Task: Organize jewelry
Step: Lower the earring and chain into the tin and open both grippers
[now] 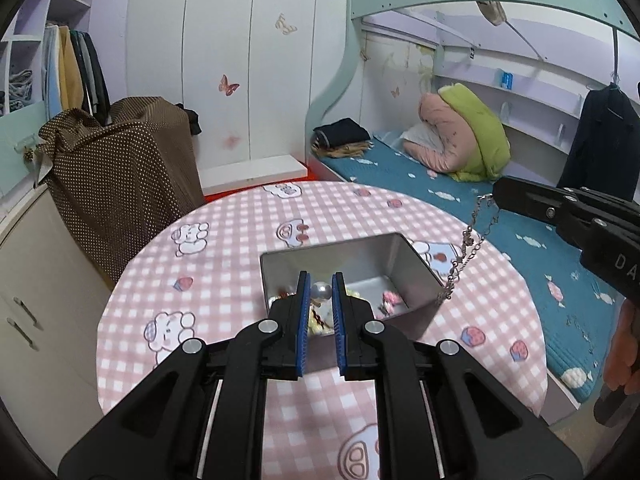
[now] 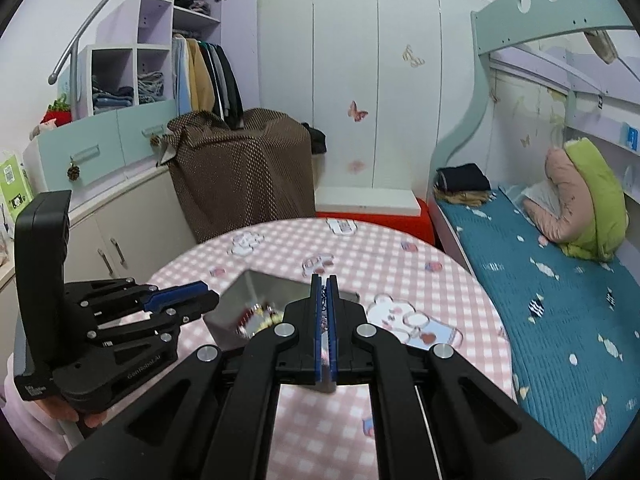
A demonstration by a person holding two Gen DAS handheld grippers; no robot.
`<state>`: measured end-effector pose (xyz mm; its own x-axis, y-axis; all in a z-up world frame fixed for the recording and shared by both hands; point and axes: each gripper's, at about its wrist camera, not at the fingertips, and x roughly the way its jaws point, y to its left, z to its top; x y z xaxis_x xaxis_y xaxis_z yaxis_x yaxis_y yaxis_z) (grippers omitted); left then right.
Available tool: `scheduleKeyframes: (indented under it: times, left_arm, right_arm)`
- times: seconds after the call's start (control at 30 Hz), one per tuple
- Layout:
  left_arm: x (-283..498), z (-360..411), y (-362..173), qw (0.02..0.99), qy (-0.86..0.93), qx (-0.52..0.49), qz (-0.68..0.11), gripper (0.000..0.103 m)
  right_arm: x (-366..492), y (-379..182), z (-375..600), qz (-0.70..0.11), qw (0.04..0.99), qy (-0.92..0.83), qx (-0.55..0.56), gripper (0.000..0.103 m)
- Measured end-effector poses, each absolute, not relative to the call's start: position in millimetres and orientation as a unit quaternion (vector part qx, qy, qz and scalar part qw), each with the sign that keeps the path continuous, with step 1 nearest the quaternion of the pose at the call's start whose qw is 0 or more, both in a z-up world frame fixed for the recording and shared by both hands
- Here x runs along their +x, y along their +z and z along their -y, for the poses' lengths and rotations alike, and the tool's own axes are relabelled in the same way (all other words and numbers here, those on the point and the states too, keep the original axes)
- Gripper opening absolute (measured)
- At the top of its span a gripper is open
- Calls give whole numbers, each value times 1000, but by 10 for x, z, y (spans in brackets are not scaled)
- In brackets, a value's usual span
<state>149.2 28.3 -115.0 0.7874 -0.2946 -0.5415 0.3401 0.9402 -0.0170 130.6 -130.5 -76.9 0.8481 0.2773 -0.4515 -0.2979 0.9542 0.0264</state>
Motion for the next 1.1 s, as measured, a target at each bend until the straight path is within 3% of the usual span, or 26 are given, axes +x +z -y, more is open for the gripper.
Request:
scheduleKeyframes:
  times: [0.9, 0.93, 1.0, 1.03, 1.07, 1.1]
  left_arm:
    - [1970, -256, -1526, 928, -167, 24, -332, 12]
    - [1972, -252, -1528, 929, -164, 25, -331, 13]
    - [1978, -252, -1529, 929, -160, 25, -334, 25]
    - [1974, -253, -1525, 929, -159, 24, -332, 33]
    - [1969, -258, -1523, 930, -157, 24, -331, 39]
    - [1963, -263, -1516, 931, -157, 24, -329, 43]
  right_arm:
    - [1791, -1151, 1151, -304, 935, 181, -13, 5]
    - [1792, -1153, 1152, -304, 936, 177, -14, 8]
    - [1795, -1155, 1167, -304, 937, 170, -12, 25]
    - [1793, -1154, 1183, -304, 938, 164, -10, 49]
    - [1783, -1147, 1200, -300, 941, 153, -10, 64]
    - [1775, -1145, 1209, -296, 944, 146, -11, 65]
